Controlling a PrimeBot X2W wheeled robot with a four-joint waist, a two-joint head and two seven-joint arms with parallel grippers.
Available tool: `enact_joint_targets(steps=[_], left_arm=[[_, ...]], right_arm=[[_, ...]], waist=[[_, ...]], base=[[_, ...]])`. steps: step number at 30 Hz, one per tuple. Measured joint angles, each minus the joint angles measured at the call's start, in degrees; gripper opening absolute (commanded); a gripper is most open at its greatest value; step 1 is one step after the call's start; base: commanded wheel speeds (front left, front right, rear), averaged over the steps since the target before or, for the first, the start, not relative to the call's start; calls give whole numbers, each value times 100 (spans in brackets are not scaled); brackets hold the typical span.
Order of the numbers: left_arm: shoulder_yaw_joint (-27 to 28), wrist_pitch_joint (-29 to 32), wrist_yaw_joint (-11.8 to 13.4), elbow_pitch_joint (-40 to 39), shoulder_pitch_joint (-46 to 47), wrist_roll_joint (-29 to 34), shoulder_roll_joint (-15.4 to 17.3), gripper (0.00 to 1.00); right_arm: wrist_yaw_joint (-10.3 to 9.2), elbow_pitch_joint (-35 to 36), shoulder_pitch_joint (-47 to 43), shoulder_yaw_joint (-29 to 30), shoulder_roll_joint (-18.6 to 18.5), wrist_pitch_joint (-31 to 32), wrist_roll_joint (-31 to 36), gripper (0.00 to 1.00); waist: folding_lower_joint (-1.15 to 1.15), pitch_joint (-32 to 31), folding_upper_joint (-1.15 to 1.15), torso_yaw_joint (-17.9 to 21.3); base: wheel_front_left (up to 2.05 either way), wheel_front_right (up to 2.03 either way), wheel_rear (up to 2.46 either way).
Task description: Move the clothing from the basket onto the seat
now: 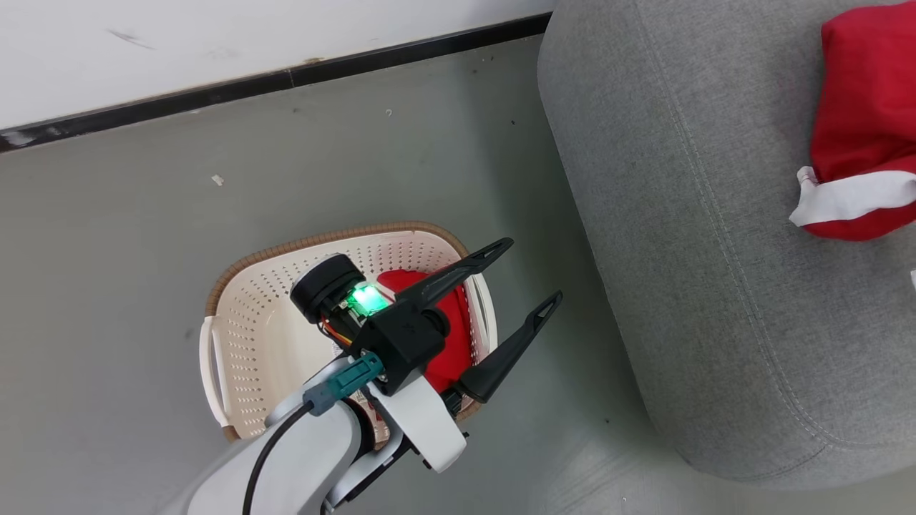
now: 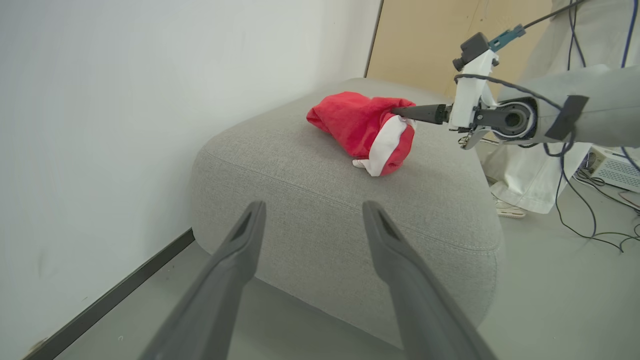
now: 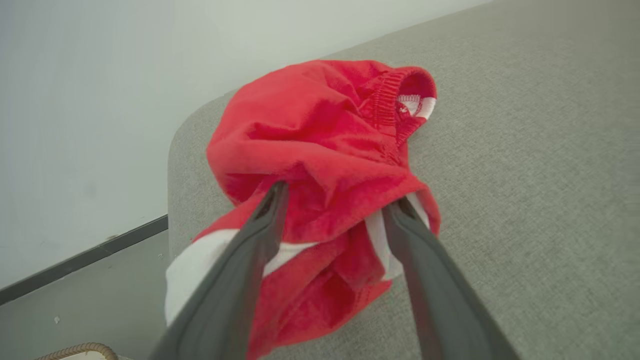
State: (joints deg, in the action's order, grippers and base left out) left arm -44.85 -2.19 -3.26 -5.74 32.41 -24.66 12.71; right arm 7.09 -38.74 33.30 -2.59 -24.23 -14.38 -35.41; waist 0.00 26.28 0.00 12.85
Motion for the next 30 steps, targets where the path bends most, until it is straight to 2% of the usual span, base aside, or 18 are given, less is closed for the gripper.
enact_joint_targets(steps=[7,18,21,23,30], left_arm=[[149,-168,0,160,-3,-51,19,100],[414,-493,11,381,-107,-155,74,100],[567,-597,75,489,-214,-176,141,100],[773,-757,221,599,-298,-208,202,100],[1210,-971,545,878,-618,-333,265,100]], right_arm=[[0,573,-328,196,-13,-1,204,100],[0,1461,-1351,344,55,-1,691,100],[-1,1801,-1434,435,53,-2,815,100],[-1,2098,-1433,397,20,-5,1224,100],[-1,2708,-1402,174,129,-8,1715,100]], waist=[[0,-87,0,95],[0,-341,0,262],[0,-429,0,301],[0,-529,0,330],[0,-780,0,327]], base=[[0,0,0],[0,0,0],[0,0,0],[0,0,0],[0,0,0]])
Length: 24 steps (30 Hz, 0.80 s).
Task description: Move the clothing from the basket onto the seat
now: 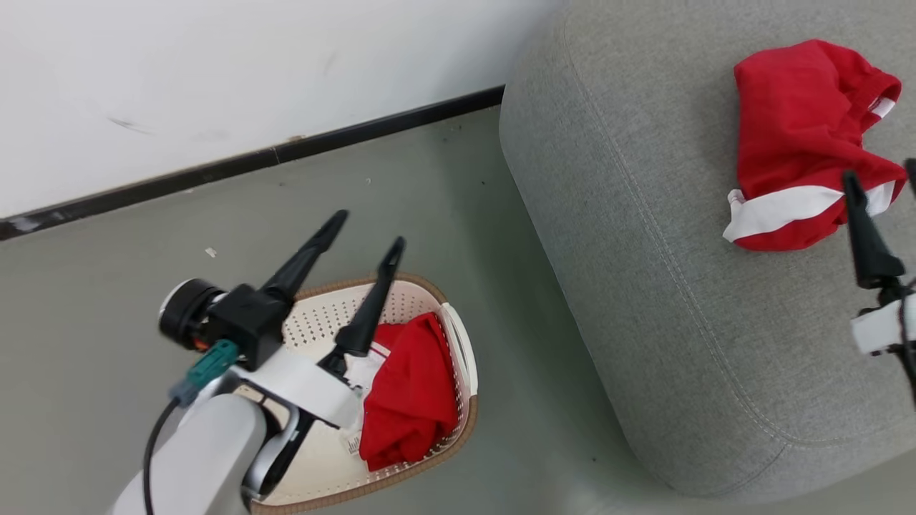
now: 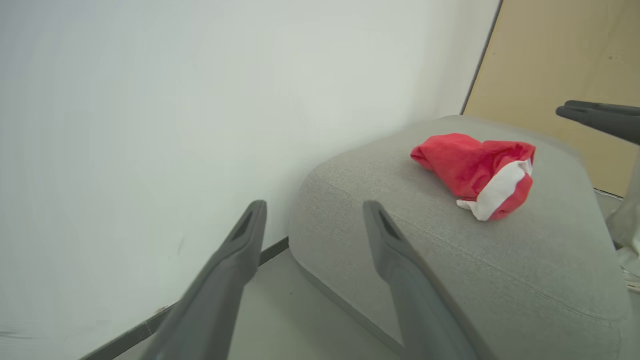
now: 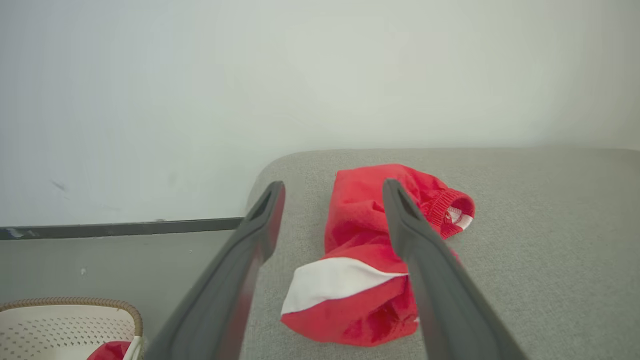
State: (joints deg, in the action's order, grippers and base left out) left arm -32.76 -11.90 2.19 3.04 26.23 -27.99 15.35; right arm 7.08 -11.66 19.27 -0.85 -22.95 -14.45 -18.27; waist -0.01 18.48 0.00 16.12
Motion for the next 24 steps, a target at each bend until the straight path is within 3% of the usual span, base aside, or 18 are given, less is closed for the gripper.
enact_joint_targets(steps=[14,24], left_arm=[[943,-213,786,387,-851,-175,127,100],[1317,-231,1138,501,-1546,-175,131,100]], right_arm=[[1,381,-2,-667,789,0,597,100],[1,538,-114,-916,1143,0,1095,100]], waist=[[0,-503,0,-285],[0,-861,0,-559]], base=[[0,0,0],[0,0,0]])
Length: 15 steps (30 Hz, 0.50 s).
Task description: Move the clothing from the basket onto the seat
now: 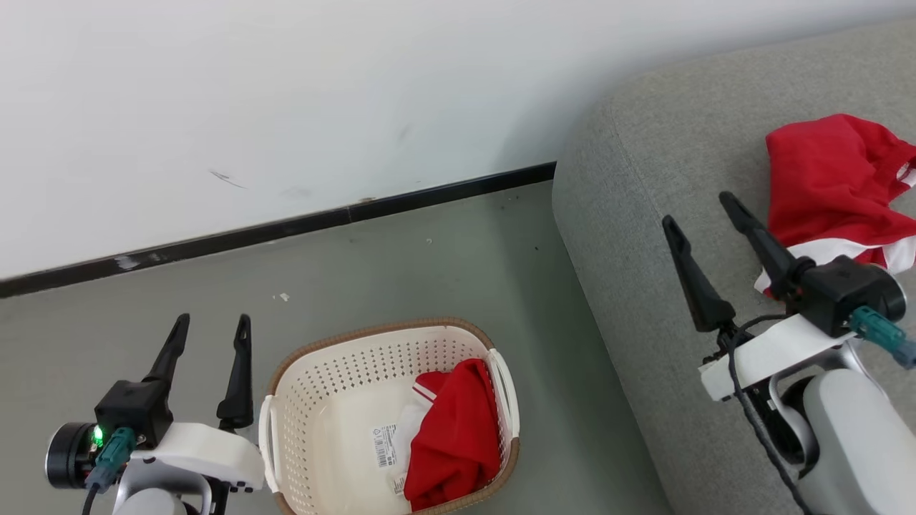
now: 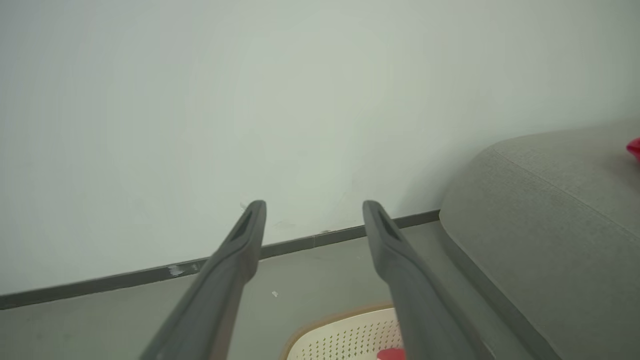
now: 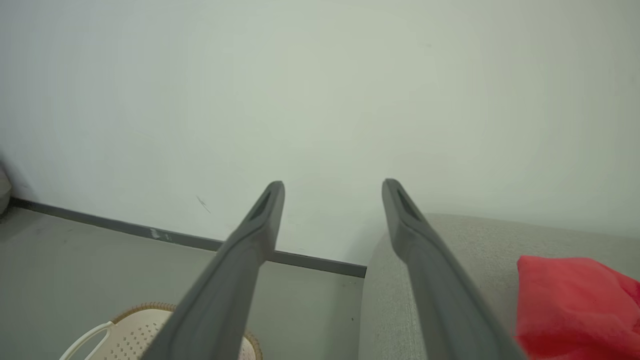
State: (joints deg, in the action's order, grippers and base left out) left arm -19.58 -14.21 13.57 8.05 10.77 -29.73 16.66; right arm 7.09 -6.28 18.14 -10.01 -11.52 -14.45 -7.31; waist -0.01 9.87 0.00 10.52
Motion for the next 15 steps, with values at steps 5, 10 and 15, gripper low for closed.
enact_joint_targets(steps=[5,10,15], left_arm=[[140,0,112,0,-248,0,-31,100],[410,-1,191,-209,-405,53,-66,100],[550,-1,242,-379,-507,121,-188,100]], right_arm=[[0,27,-303,16,205,0,122,100],[0,60,-587,204,435,0,216,100],[0,56,-943,248,589,0,338,100]], waist=[[0,-183,0,-126],[0,-364,0,-242],[0,-541,0,-343]], base=[[0,0,0],[0,0,0],[0,0,0]])
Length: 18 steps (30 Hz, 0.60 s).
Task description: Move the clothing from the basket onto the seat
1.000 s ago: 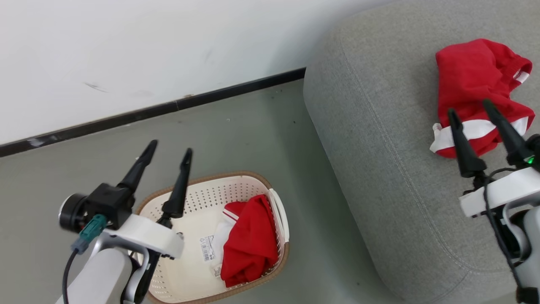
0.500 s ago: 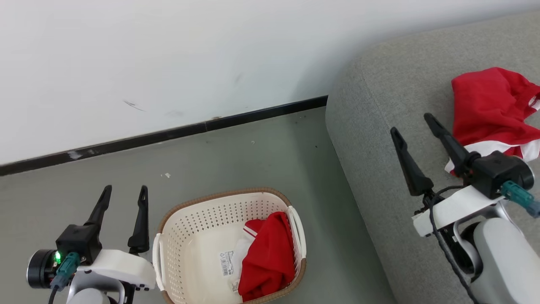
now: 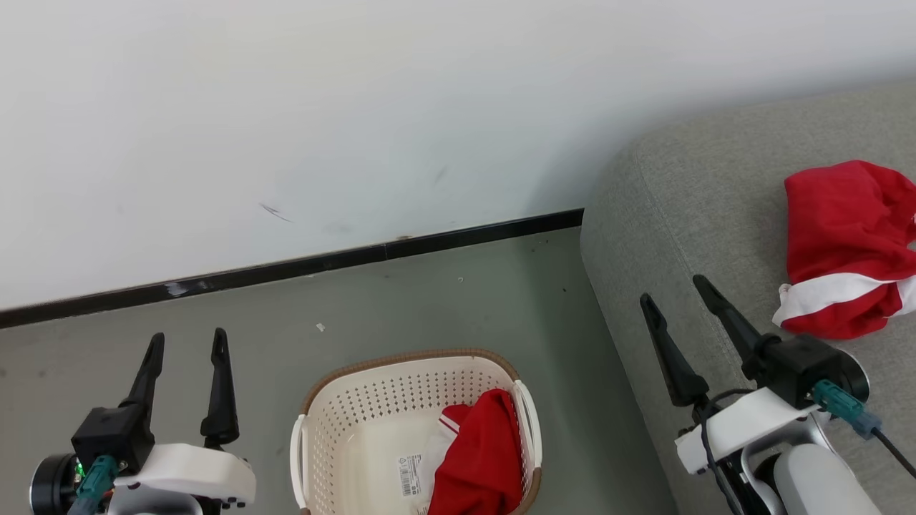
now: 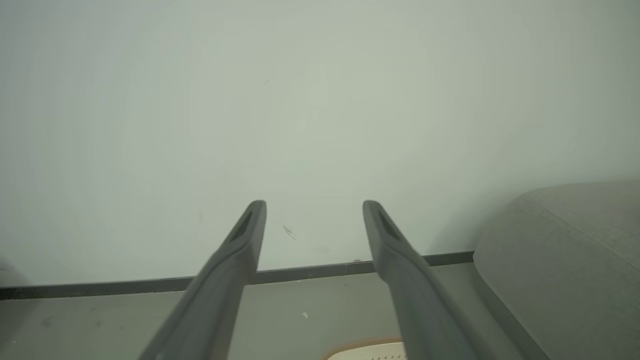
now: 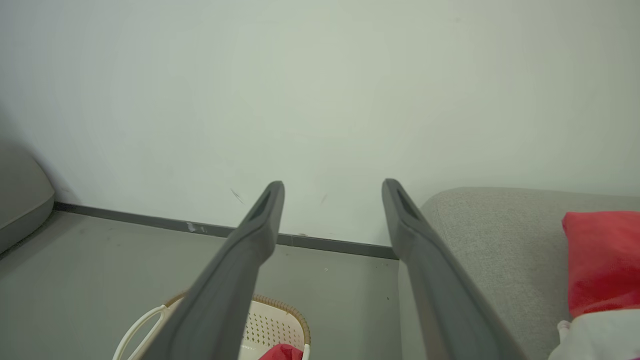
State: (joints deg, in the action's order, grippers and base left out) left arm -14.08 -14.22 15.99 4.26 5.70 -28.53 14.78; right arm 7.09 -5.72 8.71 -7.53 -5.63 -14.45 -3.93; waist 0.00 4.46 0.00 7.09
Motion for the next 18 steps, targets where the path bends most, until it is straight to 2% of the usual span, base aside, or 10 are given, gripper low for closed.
enact_joint_targets(steps=[18], left_arm=[[98,0,-34,76,-720,0,-124,100]], right_arm=[[0,143,-844,312,194,0,334,100]], waist=[[0,-518,0,-204]], base=[[0,0,0]])
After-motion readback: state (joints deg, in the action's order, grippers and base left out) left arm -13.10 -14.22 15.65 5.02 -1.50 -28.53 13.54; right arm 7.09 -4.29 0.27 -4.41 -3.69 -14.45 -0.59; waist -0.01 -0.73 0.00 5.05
